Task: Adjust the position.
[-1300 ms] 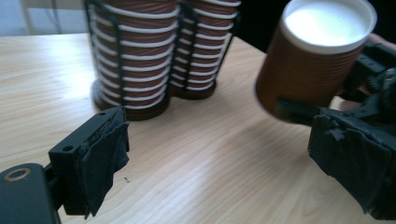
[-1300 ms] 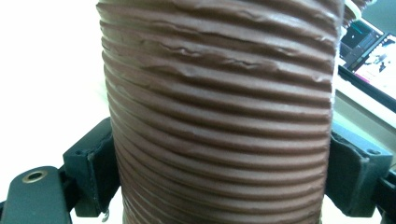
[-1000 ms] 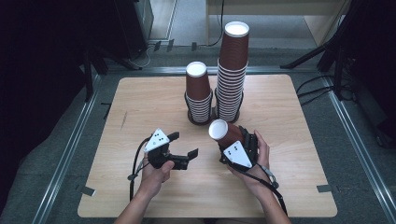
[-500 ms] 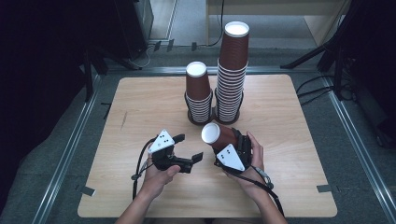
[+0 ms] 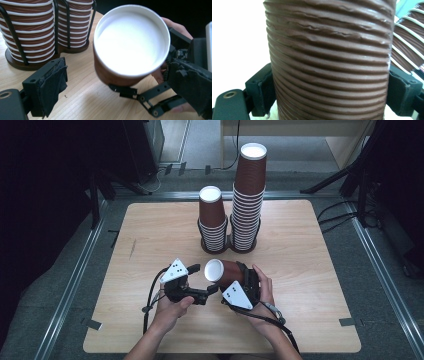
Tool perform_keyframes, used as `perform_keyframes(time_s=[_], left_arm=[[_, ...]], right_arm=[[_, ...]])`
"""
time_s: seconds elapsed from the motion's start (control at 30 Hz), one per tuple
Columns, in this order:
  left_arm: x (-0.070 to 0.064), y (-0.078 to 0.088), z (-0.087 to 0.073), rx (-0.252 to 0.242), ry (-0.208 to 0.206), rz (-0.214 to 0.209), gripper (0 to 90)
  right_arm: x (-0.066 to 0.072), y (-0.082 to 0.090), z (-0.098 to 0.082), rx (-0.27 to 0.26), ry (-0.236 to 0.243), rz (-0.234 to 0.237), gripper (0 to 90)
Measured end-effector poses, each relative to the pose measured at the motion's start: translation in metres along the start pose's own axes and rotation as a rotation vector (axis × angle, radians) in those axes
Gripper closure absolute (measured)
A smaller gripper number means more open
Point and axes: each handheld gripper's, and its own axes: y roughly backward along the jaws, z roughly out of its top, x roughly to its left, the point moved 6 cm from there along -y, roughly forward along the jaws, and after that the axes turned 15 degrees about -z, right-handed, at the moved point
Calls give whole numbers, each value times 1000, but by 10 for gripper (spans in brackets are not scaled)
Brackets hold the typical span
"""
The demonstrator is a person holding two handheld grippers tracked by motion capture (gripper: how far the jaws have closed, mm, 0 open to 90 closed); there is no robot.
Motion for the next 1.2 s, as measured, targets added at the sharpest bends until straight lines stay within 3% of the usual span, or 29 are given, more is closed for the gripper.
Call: perform_keyframes(time_s=[0.53,0.83,1.03,1.2], left_arm=[[0,-2,-1,23,17,-12,73],[0,-3,-2,28,15,-1,186],[-1,-3,-2,27,-3,9,204],[-1,-1,-1,19,2,-4,210]], right_arm=[[16,4,9,-26,31,34,119],[24,4,11,-41,70,39,116],[26,3,10,-33,60,37,105],[26,4,11,-28,21,42,84]])
